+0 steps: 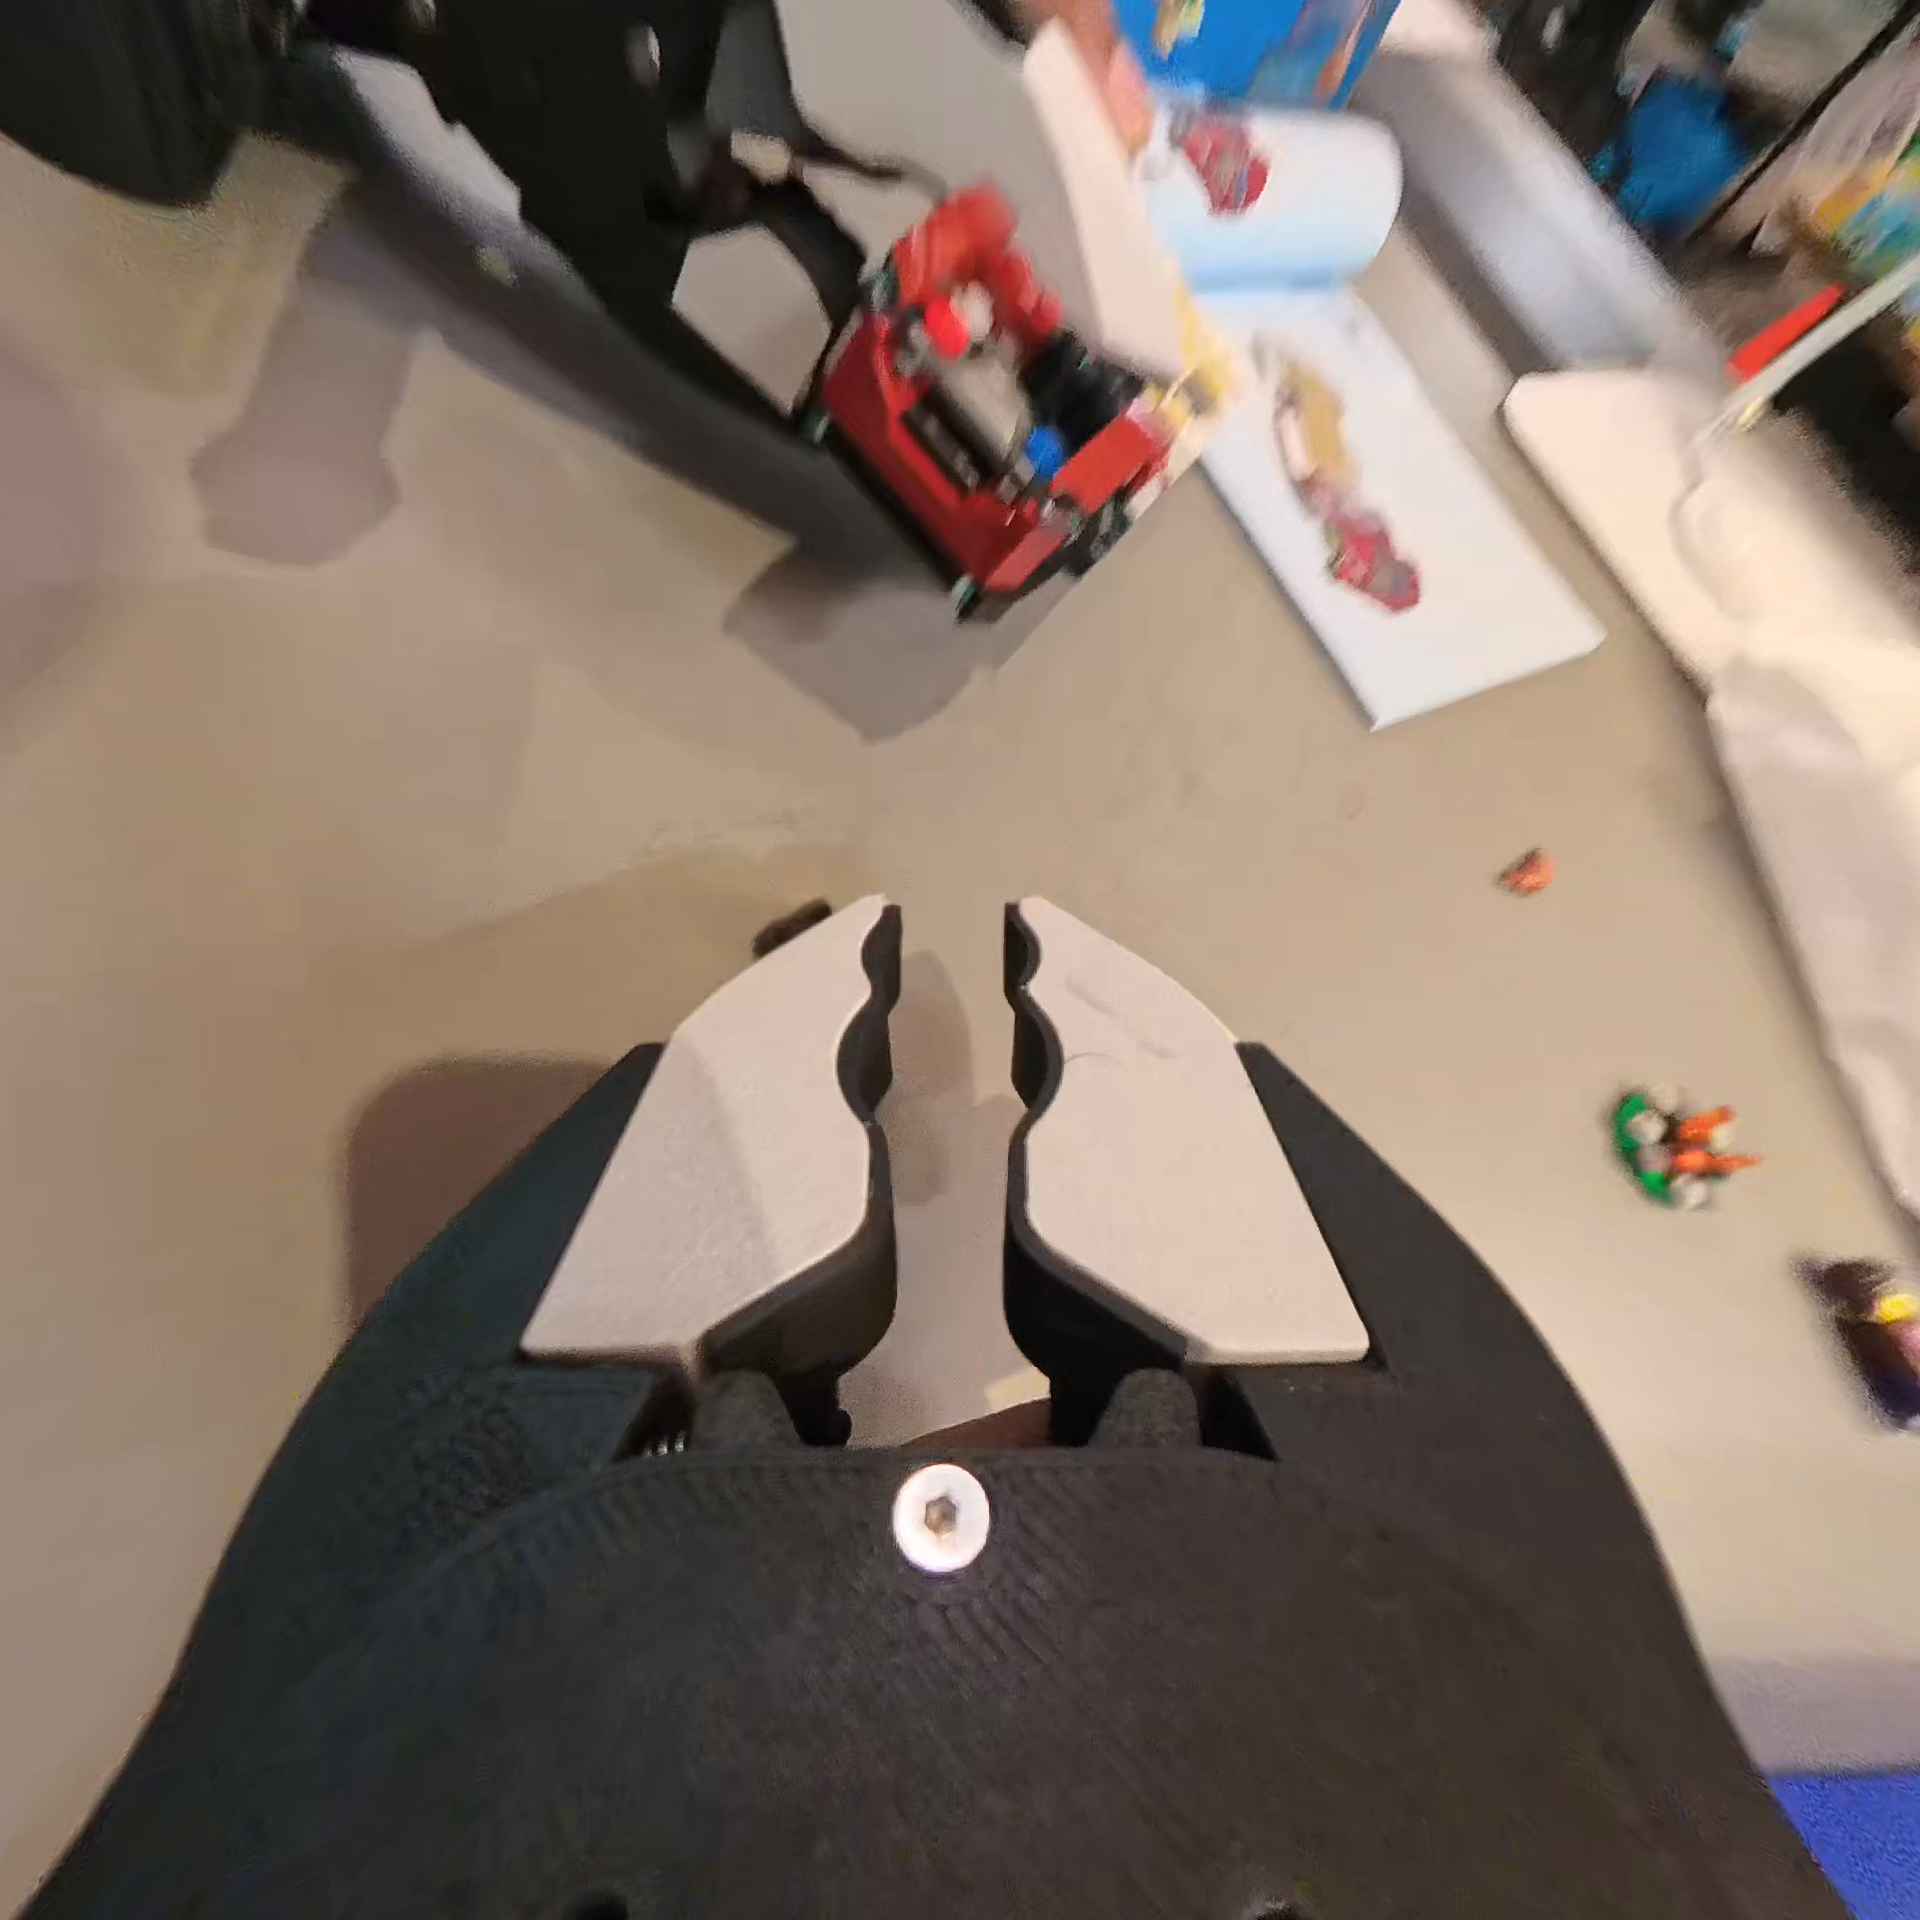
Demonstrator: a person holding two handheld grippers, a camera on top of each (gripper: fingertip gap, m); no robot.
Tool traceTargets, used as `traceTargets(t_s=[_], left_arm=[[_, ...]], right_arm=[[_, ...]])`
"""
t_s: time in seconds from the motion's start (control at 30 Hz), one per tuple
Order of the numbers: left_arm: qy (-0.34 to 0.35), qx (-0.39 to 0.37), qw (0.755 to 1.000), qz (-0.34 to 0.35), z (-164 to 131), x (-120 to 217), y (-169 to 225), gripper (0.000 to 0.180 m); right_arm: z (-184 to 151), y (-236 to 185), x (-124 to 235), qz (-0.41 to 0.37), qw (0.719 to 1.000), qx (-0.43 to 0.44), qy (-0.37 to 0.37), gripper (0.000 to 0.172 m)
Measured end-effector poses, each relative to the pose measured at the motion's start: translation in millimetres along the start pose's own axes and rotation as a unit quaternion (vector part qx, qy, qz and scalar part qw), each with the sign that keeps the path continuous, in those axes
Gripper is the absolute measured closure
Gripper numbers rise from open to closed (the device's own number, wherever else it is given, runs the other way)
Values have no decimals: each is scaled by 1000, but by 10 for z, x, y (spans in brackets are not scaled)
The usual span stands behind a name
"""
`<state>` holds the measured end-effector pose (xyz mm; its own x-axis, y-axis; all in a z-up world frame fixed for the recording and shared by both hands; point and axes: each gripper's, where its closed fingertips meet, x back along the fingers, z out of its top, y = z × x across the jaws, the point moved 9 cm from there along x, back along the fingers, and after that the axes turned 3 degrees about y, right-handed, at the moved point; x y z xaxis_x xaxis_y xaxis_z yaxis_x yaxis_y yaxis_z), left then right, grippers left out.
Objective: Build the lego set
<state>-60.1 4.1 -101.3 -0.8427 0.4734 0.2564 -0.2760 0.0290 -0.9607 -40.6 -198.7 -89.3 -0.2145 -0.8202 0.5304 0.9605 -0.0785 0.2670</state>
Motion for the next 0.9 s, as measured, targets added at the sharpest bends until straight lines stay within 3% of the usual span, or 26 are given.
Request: traceTargets(t_s=[0.17,0.43,0.73,0.9], left_arm=[[3,-4,1000,-4,22,-6,26,146],[14,-5,1000,-7,67,-16,45,146],[33,-34,999,-14,230,-23,64,146],[37,-57,997,-28,323,-5,96,146]], right_arm=[[-71,-69,-12,0,999,-28,-35,151],[-251,-93,400,-60,994,-90,-17,151],[-318,-384,512,-5,991,-124,-45,148],[-286,-377,493,11,993,-96,-68,147]])
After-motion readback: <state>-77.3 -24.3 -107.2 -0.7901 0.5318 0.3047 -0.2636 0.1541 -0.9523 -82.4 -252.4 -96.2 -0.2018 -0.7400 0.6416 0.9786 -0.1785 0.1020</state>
